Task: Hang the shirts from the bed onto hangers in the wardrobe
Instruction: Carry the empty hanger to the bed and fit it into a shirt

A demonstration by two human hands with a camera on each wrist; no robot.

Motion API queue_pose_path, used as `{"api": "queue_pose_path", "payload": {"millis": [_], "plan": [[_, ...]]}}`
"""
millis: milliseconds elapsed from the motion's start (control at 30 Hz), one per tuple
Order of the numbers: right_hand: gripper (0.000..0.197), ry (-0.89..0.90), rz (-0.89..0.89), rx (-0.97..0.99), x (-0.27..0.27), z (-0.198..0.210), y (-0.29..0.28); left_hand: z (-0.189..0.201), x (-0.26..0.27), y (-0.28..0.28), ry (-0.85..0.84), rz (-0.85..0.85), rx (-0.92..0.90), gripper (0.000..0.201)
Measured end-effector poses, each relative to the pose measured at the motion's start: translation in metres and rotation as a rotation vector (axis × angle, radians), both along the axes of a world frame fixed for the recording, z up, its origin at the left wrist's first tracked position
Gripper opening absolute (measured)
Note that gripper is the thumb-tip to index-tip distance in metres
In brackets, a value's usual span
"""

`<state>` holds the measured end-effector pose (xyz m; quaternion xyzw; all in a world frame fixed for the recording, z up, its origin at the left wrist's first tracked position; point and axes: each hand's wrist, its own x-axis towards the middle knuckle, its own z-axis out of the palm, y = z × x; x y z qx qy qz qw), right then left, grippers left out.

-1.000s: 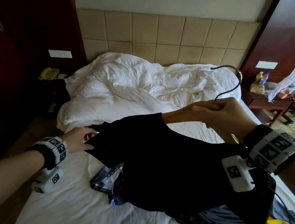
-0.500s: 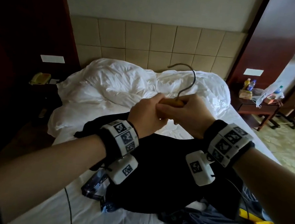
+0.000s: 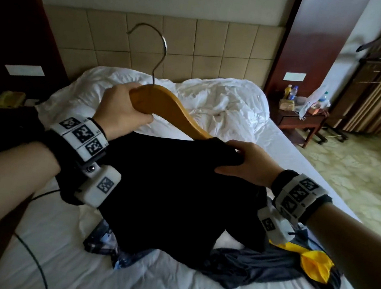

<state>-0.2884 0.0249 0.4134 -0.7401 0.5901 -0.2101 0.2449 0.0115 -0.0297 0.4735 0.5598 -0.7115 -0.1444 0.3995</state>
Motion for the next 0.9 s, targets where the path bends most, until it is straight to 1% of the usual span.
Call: {"api": "queue_pose_path", "payload": {"millis": [100,133,167,200,233,267,300,333,367,433,500,567,633,667,700,733,800,833,867,900], "plan": [[0.056,-0.039,-0.037,-0.107,-0.012,-0.021,0.005,0.003,0.001,-0.003,-0.003,0.042,-0.036,0.047],[0.059,-0.032,-0.061,-0.133,-0.015,-0.029,0.006,0.003,0.001,-0.004,-0.007,0.040,-0.040,0.048],[0.057,-0.032,-0.093,-0.127,-0.018,-0.037,0.008,0.003,0.002,-0.004,-0.016,0.040,-0.039,0.049],[0.046,-0.032,-0.138,-0.102,-0.022,-0.045,0.009,0.003,0.003,-0.006,-0.024,0.043,-0.030,0.049],[0.030,-0.004,-0.186,-0.053,-0.029,-0.056,0.010,0.003,0.006,-0.007,-0.024,0.043,-0.018,0.049],[0.026,0.061,-0.219,0.020,-0.035,-0.067,0.011,0.004,0.008,-0.009,-0.012,0.041,-0.008,0.050],[0.037,0.137,-0.237,0.105,-0.040,-0.080,0.012,0.005,0.011,-0.009,0.000,0.042,-0.003,0.050],[0.043,0.207,-0.245,0.188,-0.046,-0.095,0.015,0.006,0.013,-0.010,0.007,0.051,0.001,0.050],[0.042,0.254,-0.253,0.239,-0.051,-0.106,0.017,0.007,0.015,-0.010,0.008,0.065,0.007,0.051],[0.032,0.237,-0.271,0.288,-0.062,-0.122,0.020,0.009,0.018,-0.011,0.020,0.086,0.015,0.051],[0.037,0.143,-0.331,0.265,-0.068,-0.128,0.019,0.010,0.019,-0.013,0.039,0.100,0.027,0.049],[0.039,0.111,-0.349,0.239,-0.068,-0.134,0.019,0.011,0.018,-0.014,0.048,0.111,0.038,0.047],[0.038,0.226,-0.288,0.294,-0.062,-0.136,0.021,0.010,0.017,-0.013,0.056,0.117,0.040,0.044],[0.033,0.259,-0.267,0.297,-0.059,-0.131,0.022,0.009,0.016,-0.012,0.049,0.119,0.040,0.043],[0.031,0.220,-0.246,0.261,-0.055,-0.122,0.022,0.009,0.015,-0.011,0.047,0.112,0.038,0.043],[0.038,0.123,-0.227,0.183,-0.051,-0.109,0.022,0.009,0.015,-0.011,0.047,0.106,0.044,0.044],[0.076,-0.062,-0.201,-0.067,-0.036,-0.068,0.017,0.008,0.013,-0.010,0.039,0.106,0.048,0.043],[0.088,-0.111,-0.181,-0.181,-0.027,-0.046,0.013,0.008,0.011,-0.009,0.028,0.110,0.048,0.043],[0.087,-0.130,-0.144,-0.280,-0.016,-0.024,0.011,0.007,0.009,-0.008,0.025,0.108,0.040,0.045],[0.078,-0.129,-0.098,-0.352,-0.004,-0.002,0.008,0.006,0.007,-0.007,0.025,0.094,0.026,0.047]]}}
